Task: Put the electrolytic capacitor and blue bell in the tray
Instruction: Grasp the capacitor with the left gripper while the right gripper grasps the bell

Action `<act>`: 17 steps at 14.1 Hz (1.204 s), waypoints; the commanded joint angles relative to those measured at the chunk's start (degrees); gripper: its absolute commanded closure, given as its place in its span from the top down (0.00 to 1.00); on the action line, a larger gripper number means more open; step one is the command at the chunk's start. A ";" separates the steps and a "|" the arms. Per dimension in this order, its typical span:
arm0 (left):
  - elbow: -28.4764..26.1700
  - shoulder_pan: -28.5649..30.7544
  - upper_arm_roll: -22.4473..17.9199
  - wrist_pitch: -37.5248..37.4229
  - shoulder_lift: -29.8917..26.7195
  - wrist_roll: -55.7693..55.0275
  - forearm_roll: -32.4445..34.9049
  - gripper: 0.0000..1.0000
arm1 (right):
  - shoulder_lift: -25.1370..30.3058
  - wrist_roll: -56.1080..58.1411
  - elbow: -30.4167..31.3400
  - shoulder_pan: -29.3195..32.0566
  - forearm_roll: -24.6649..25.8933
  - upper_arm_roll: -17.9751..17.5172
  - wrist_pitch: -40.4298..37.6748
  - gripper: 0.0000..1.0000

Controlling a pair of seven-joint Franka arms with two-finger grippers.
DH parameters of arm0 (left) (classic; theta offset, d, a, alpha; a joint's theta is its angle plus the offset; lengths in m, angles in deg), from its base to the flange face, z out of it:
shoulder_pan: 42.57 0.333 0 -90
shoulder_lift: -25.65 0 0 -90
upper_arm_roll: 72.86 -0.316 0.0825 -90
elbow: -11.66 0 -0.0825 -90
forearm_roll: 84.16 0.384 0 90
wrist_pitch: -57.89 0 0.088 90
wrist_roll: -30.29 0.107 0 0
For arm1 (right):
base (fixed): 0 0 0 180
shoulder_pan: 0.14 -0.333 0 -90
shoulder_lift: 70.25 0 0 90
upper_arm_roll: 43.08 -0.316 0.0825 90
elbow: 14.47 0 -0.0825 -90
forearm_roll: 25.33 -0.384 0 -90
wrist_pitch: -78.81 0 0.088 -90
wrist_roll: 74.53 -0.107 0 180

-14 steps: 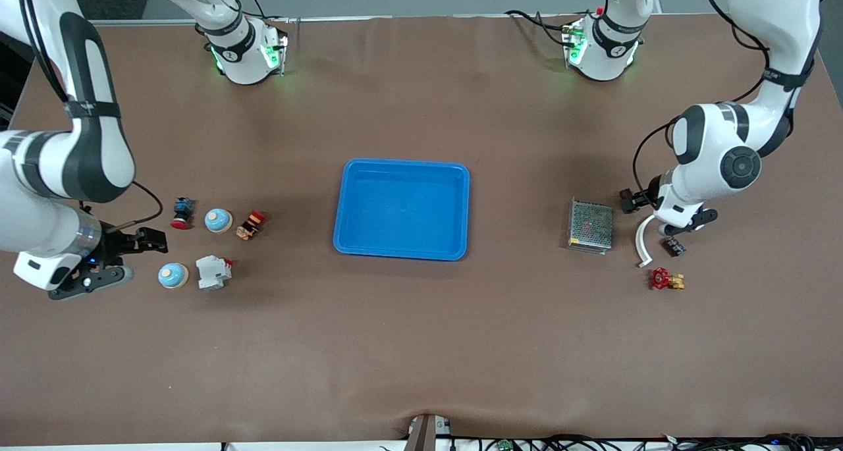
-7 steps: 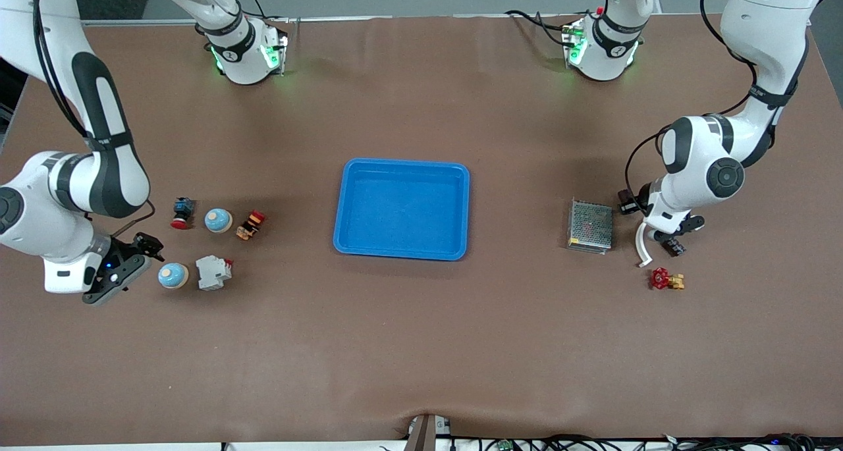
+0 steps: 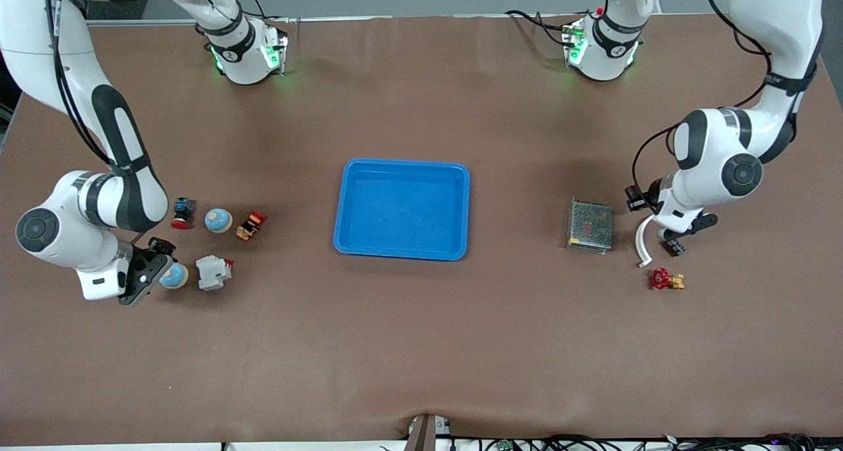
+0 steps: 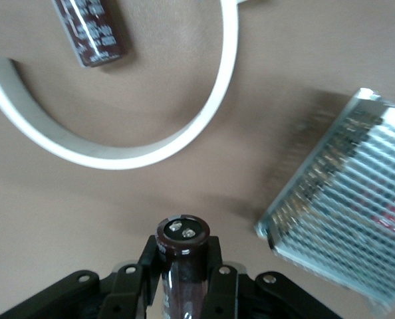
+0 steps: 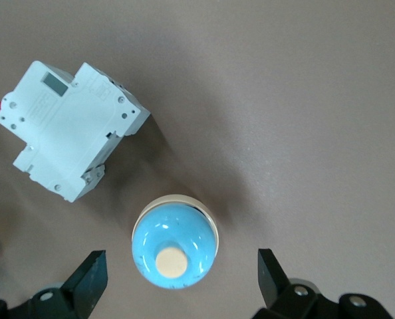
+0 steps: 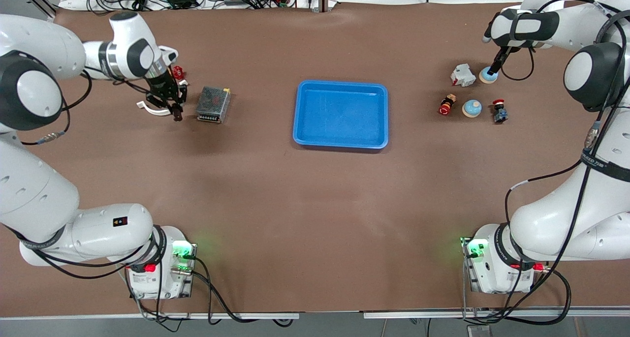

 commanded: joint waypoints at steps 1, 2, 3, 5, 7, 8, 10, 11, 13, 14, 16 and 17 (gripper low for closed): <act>3.92 -0.20 2.03 -8.64 -3.97 -2.28 0.94 0.00 | -1.67 1.27 -1.32 0.52 0.22 -0.38 0.28 1.00; 5.94 -0.12 3.52 -11.63 -4.32 -3.41 0.94 0.00 | -1.93 1.27 -1.32 0.52 0.31 -0.38 0.37 1.00; 7.88 -0.11 4.92 -14.62 -4.41 -4.82 0.94 0.00 | -2.19 1.53 -1.32 0.61 0.31 -0.38 0.63 1.00; 10.70 -0.11 7.73 -17.81 -4.33 -9.55 0.85 0.00 | -2.89 2.06 -1.32 0.79 0.31 -0.38 1.77 1.00; 12.72 -0.20 11.42 -19.04 -3.89 -15.09 0.85 0.00 | -3.16 2.06 -1.32 0.79 0.22 -0.47 2.13 1.00; 13.60 -0.20 13.09 -19.05 -3.37 -18.25 0.24 0.00 | -3.42 2.06 -1.32 0.70 0.22 -0.38 2.21 1.00; 15.88 -1.60 16.08 -19.05 -1.00 -27.11 -0.11 0.00 | -4.04 2.06 -1.32 0.79 0.05 -0.47 2.39 1.00; 16.94 -2.83 16.71 -18.96 0.14 -30.64 -0.12 0.00 | -4.04 2.06 -1.32 0.87 0.05 -0.47 2.57 1.00; 19.57 -6.86 16.89 -18.52 2.87 -36.62 -0.38 0.00 | -4.48 1.98 -1.23 0.87 -0.04 -0.47 2.39 1.00; 21.15 -8.45 16.89 -18.35 4.79 -39.96 -0.29 0.00 | -4.57 1.97 -1.23 0.87 -0.13 -0.47 2.39 1.00; 23.70 -11.61 16.89 -17.99 7.70 -44.80 -0.12 0.00 | -4.57 1.89 -1.23 0.87 -0.13 -0.47 2.30 1.00; 24.67 -12.76 16.89 -17.30 9.02 -46.56 -0.12 0.00 | -4.57 1.89 -1.23 0.87 -0.13 -0.47 2.30 1.00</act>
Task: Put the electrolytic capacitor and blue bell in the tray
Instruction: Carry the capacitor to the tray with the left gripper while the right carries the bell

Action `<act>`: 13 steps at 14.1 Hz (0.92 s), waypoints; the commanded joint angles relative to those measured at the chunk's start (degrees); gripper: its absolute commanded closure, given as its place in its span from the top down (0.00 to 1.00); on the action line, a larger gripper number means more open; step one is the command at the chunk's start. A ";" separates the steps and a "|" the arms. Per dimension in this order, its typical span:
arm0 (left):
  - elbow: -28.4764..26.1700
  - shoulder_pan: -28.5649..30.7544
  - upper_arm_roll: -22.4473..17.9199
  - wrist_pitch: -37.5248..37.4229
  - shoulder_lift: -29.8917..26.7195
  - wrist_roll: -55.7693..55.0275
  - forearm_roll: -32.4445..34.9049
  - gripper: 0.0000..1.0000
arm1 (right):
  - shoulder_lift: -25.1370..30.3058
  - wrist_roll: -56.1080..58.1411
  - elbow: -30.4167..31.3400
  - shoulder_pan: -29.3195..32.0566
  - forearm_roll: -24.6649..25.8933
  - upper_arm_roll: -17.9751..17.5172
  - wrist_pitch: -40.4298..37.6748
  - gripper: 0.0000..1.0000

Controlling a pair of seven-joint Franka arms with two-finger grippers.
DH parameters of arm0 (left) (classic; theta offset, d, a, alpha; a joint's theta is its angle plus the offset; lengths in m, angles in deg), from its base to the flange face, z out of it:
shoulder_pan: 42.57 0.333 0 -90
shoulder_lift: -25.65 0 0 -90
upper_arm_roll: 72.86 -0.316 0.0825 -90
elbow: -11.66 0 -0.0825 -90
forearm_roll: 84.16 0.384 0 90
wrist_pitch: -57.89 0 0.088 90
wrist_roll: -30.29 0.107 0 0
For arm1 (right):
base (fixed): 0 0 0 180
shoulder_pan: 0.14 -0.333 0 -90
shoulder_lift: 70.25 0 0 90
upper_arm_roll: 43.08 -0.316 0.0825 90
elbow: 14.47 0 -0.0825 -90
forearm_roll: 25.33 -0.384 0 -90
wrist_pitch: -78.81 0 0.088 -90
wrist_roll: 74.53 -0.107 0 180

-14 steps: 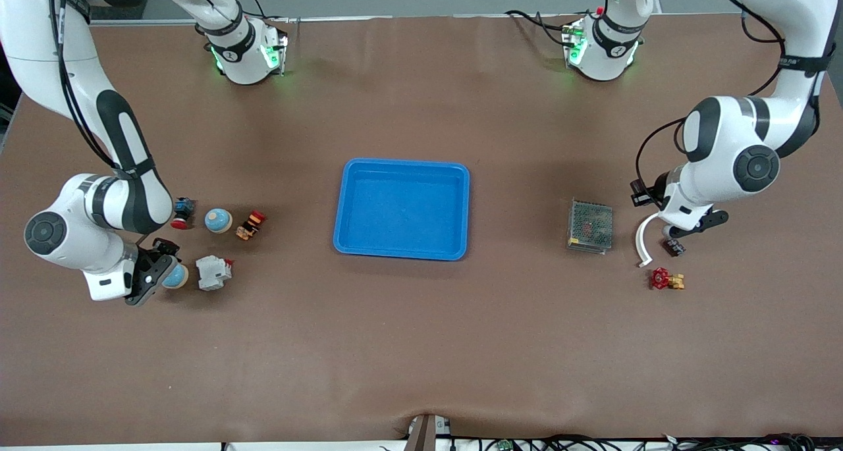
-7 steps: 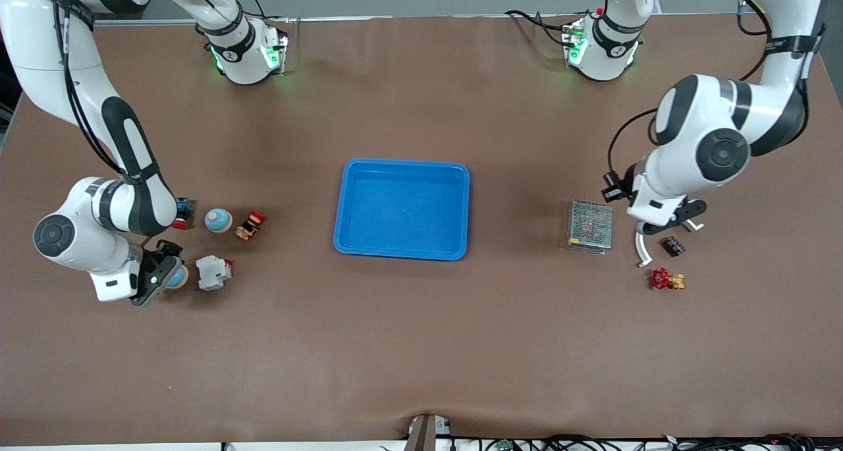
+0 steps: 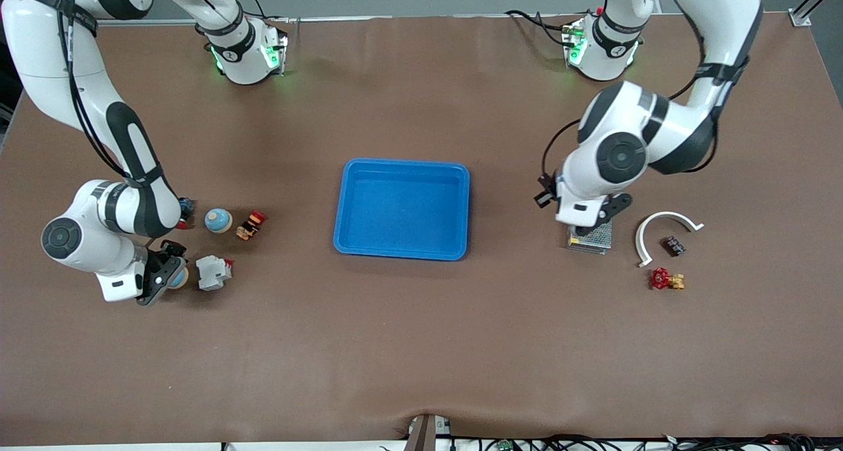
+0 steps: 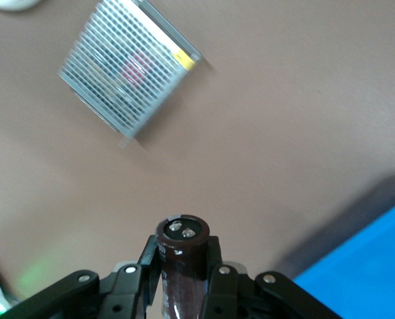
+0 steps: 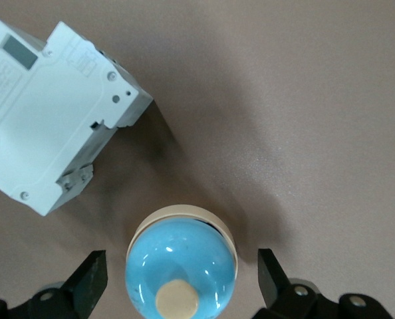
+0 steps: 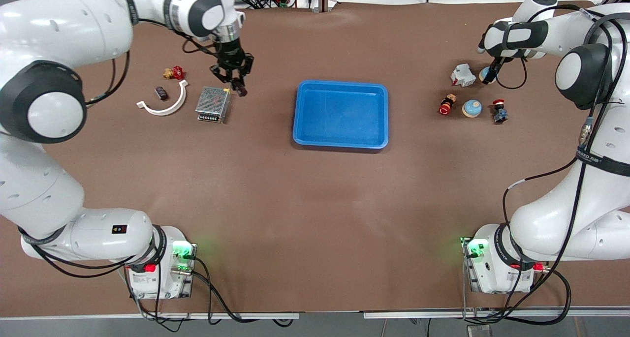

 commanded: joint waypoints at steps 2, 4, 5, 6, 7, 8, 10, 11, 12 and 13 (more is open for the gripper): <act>4.67 -4.13 0.00 2.75 5.50 -7.96 0.00 0.00 | -0.51 0.82 -1.05 0.89 -0.10 -0.54 -0.15 1.00; 5.90 -6.94 0.00 5.39 7.87 -11.65 -0.08 0.00 | -0.51 0.73 -1.14 0.89 -0.10 -0.54 -0.15 0.93; 7.30 -8.69 0.00 6.62 9.71 -14.89 0.18 0.00 | -0.51 0.65 -1.14 0.80 -0.10 -0.54 -0.24 0.79; 9.40 -10.36 -0.09 6.81 11.64 -17.88 0.53 0.00 | -0.51 0.65 -1.14 0.80 -0.10 -0.54 -0.24 0.73; 11.33 -11.77 -0.18 6.90 13.57 -19.91 0.62 0.00 | -0.51 0.65 -1.14 0.89 -0.10 -0.54 -0.24 0.66; 13.27 -13.09 -0.27 7.16 15.59 -21.85 0.62 0.00 | -0.51 0.65 -1.14 0.80 -0.10 -0.54 -0.24 0.55; 16.35 -15.73 -0.53 9.00 19.02 -26.33 0.62 0.00 | -0.51 0.21 -1.14 0.80 -0.19 -0.63 -0.33 0.38; 16.97 -16.44 -0.62 10.05 19.91 -27.65 0.62 0.00 | -0.51 0.21 -1.22 0.80 -0.45 -0.54 -0.42 0.37; 16.98 -16.88 -0.62 11.28 20.62 -28.36 0.62 0.00 | -0.42 0.12 -1.31 0.80 -0.89 -0.54 -0.68 0.36; 16.98 -17.67 -0.62 12.69 21.23 -29.15 0.71 0.00 | -0.25 -0.06 -1.84 0.80 -1.07 -0.54 -0.94 0.36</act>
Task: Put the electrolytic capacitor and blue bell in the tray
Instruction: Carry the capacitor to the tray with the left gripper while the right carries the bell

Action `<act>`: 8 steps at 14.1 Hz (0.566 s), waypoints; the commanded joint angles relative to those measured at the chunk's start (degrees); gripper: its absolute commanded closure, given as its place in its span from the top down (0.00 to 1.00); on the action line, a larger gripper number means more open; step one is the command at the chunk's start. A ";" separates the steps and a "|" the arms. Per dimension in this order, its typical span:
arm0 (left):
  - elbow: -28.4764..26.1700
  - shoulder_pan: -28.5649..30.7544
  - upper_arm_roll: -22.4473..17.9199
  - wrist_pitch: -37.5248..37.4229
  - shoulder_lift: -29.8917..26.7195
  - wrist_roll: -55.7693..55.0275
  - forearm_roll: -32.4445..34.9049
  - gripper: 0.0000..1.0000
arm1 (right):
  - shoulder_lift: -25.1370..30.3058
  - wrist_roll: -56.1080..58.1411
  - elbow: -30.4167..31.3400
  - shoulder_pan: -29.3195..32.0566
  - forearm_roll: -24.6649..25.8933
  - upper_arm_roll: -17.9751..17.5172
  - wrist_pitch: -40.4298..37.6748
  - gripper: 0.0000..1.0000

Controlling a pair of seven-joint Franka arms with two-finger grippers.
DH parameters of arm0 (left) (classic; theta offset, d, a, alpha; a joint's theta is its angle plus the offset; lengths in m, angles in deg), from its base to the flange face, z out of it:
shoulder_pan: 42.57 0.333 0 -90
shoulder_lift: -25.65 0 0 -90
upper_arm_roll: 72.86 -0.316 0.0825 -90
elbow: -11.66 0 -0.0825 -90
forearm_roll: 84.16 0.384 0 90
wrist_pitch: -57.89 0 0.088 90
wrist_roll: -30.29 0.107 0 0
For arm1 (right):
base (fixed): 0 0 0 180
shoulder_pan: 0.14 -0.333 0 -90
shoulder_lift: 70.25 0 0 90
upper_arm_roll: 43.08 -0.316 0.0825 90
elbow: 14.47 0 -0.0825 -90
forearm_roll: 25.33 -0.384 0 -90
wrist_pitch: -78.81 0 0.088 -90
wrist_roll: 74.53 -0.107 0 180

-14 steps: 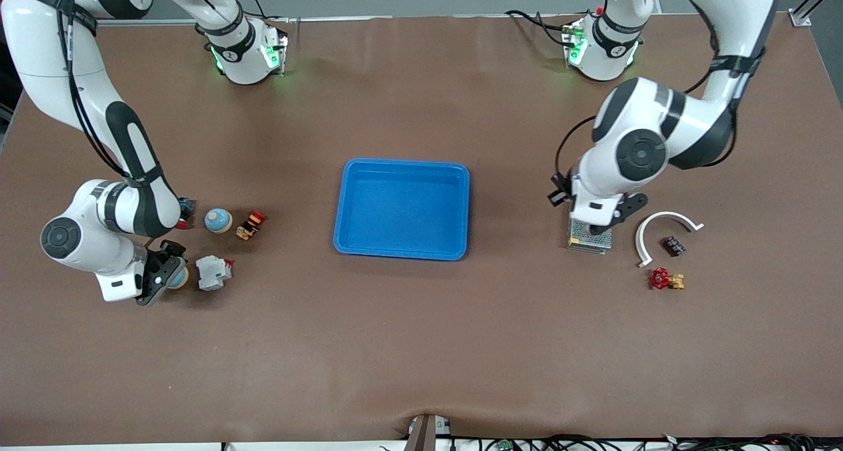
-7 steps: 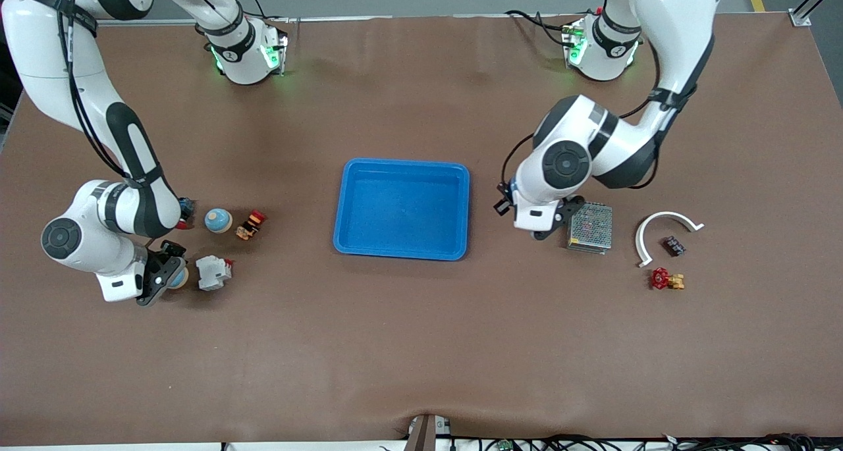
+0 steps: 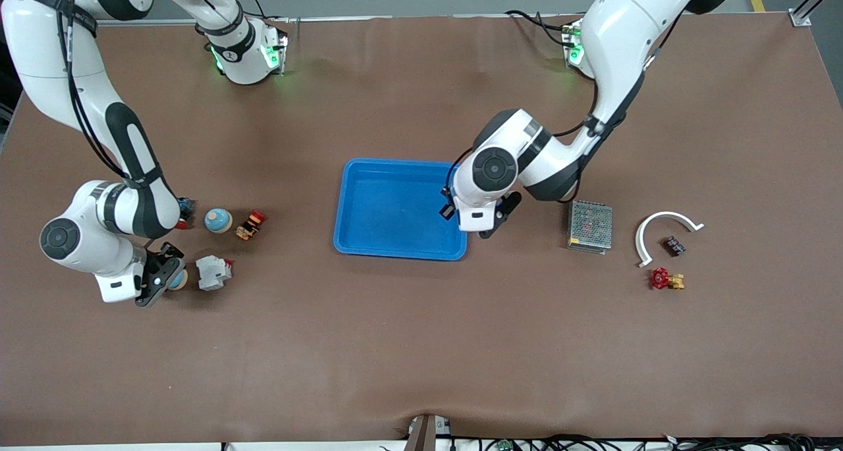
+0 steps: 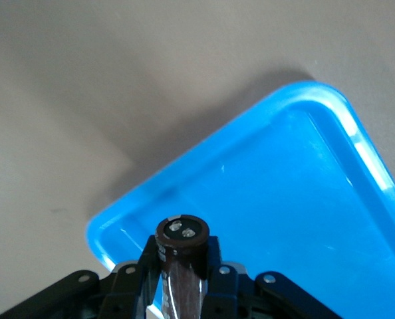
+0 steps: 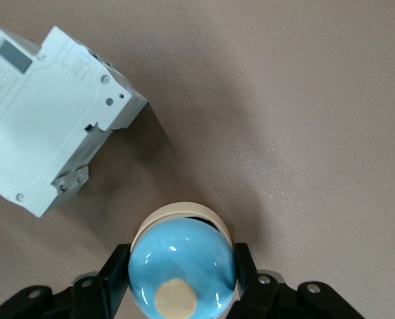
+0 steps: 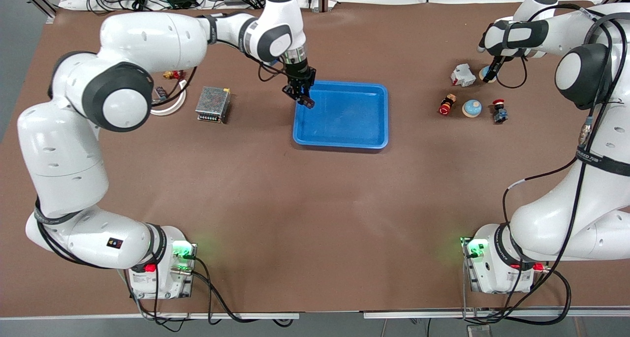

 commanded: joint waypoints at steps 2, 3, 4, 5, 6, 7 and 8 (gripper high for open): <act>2.41 -4.28 -2.93 3.50 3.42 -4.44 0.77 0.00 | 0.11 -0.19 -2.89 0.60 -0.72 -0.59 -3.06 0.36; 2.41 -6.47 -4.86 4.29 3.95 -5.06 0.68 0.00 | 0.20 -0.53 -5.43 0.51 -0.72 -0.59 -6.82 0.36; 2.41 -8.32 -6.62 4.56 4.47 -5.59 0.68 0.00 | 0.20 -1.23 -8.67 0.51 -0.72 -0.59 -11.38 0.36; 2.41 -9.73 -7.68 4.65 4.83 -5.86 0.59 0.00 | 0.20 -2.63 -11.49 0.33 -0.72 -0.59 -15.95 0.36; 2.41 -10.09 -7.95 4.65 5.18 -5.86 0.59 0.00 | 0.55 -5.08 -13.17 -0.02 -0.72 -0.59 -19.48 0.36; 2.41 -10.09 -8.04 4.65 5.62 -5.86 0.59 0.00 | 1.60 -8.24 -14.32 -0.28 -0.72 -0.77 -22.21 0.36; 2.41 -10.18 -8.04 4.65 5.71 -5.86 0.68 0.00 | 3.00 -11.75 -14.68 -1.15 -0.72 -1.20 -24.67 0.36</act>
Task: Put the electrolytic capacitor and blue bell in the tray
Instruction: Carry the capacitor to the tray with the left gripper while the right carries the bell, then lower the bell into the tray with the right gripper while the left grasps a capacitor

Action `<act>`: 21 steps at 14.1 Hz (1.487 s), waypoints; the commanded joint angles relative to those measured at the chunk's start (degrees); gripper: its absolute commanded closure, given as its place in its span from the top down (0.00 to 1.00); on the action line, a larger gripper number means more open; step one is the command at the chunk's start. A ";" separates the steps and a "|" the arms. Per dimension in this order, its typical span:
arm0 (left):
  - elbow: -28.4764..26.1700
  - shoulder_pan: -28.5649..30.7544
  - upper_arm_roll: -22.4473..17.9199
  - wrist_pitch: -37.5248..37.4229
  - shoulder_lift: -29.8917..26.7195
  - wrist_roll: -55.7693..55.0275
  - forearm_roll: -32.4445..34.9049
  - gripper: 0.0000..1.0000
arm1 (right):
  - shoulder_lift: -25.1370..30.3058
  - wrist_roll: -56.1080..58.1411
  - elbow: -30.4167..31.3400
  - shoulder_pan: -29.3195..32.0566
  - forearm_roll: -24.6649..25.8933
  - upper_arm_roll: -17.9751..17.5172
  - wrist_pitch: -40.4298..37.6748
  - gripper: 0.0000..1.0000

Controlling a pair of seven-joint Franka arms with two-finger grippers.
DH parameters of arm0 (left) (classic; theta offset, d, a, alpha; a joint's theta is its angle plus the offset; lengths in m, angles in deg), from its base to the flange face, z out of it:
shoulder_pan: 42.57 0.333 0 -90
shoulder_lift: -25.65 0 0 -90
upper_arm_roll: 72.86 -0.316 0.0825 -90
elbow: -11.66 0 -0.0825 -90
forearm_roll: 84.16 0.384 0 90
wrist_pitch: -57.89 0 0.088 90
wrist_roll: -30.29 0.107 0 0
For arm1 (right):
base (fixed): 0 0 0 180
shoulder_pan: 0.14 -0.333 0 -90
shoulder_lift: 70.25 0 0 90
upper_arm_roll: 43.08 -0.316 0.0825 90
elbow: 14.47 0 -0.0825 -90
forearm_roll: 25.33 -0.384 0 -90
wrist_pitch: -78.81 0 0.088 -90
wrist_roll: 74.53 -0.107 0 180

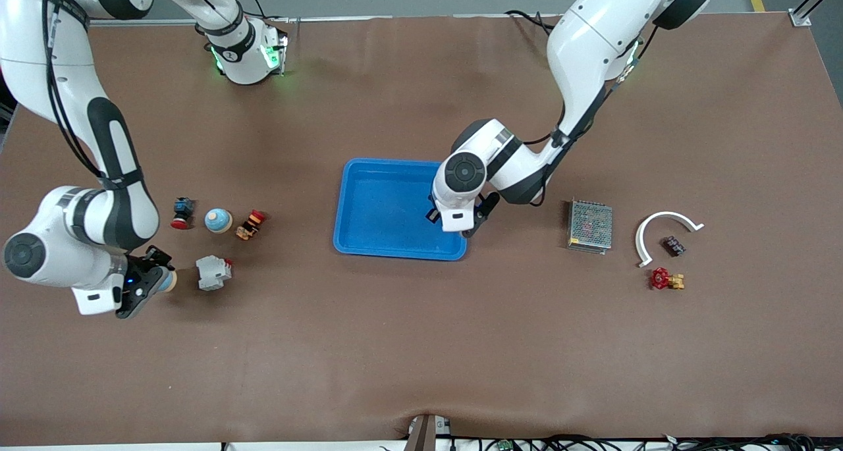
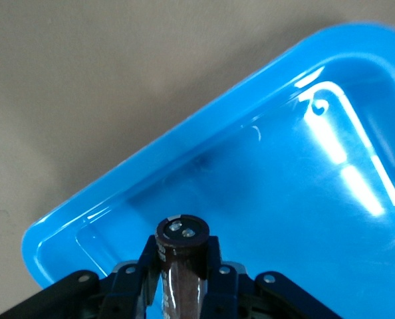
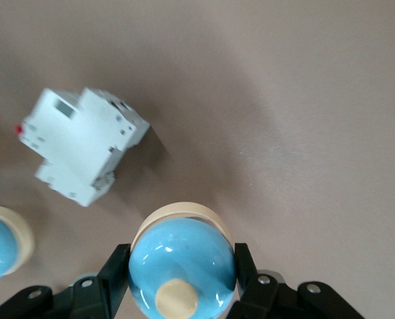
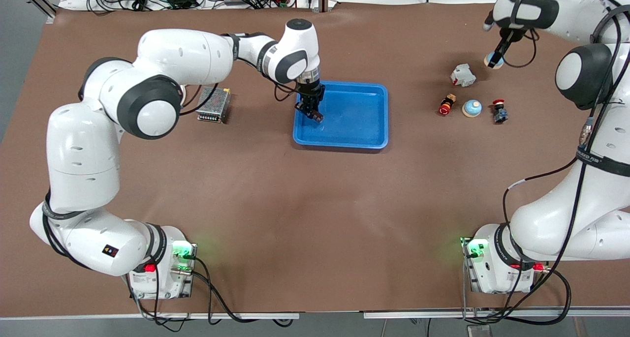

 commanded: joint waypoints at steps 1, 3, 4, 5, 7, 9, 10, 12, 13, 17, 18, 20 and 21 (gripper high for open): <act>1.58 -0.61 -0.67 -0.11 0.82 -0.81 0.64 0.00 | 3.84 -9.87 -1.90 -2.37 -0.43 -0.85 -7.48 0.36; 1.49 -0.52 -0.67 -0.11 0.73 -0.81 0.73 0.57 | 6.40 -19.19 -1.90 -5.18 -0.43 -0.93 -12.93 0.36; 1.58 -0.52 -0.85 -0.19 0.47 -0.64 0.81 1.00 | 7.71 -24.11 -1.90 -6.76 -1.12 -1.28 -14.69 0.36; 1.67 -0.35 -0.85 -0.28 0.21 0.06 1.25 1.00 | 9.03 -29.64 -1.81 -8.69 -2.00 -1.37 -16.45 0.36; 2.02 0.09 -0.85 -0.81 -0.67 0.07 2.57 1.00 | 11.23 -40.71 -1.81 -12.21 -3.49 -1.55 -19.01 0.36; 2.02 0.70 -0.85 -2.47 -2.42 0.07 3.18 1.00 | 12.82 -49.25 -1.29 -16.25 -4.38 -1.55 -19.46 0.36; 2.02 1.23 -0.85 -3.35 -3.48 0.07 4.41 1.00 | 13.35 -53.38 -0.85 -17.92 -4.47 -1.55 -19.46 0.36; 2.02 3.33 -0.85 -5.63 -6.64 0.59 5.91 1.00 | 13.88 -61.64 -0.58 -21.70 -5.95 -1.55 -19.37 0.36; 2.02 4.47 -0.76 -6.78 -8.22 2.25 6.35 1.00 | 13.88 -65.69 -0.32 -23.55 -6.05 -1.46 -18.94 0.36; 1.40 10.36 -0.76 -15.02 -13.14 11.64 6.35 1.00 | 13.79 -80.02 2.56 -31.81 -6.14 -1.46 -13.86 0.36; 1.32 12.38 -0.76 -16.35 -14.20 15.06 6.35 1.00 | 13.70 -83.19 4.06 -33.65 -6.14 -1.46 -11.22 0.36; 1.05 16.85 -0.76 -18.90 -15.87 22.35 6.44 1.00 | 13.53 -88.03 7.31 -37.17 -6.14 -1.46 -6.21 0.36; 0.97 19.40 -0.68 -19.26 -16.23 25.53 6.44 1.00 | 13.44 -90.23 8.89 -38.75 -6.14 -1.46 -3.75 0.36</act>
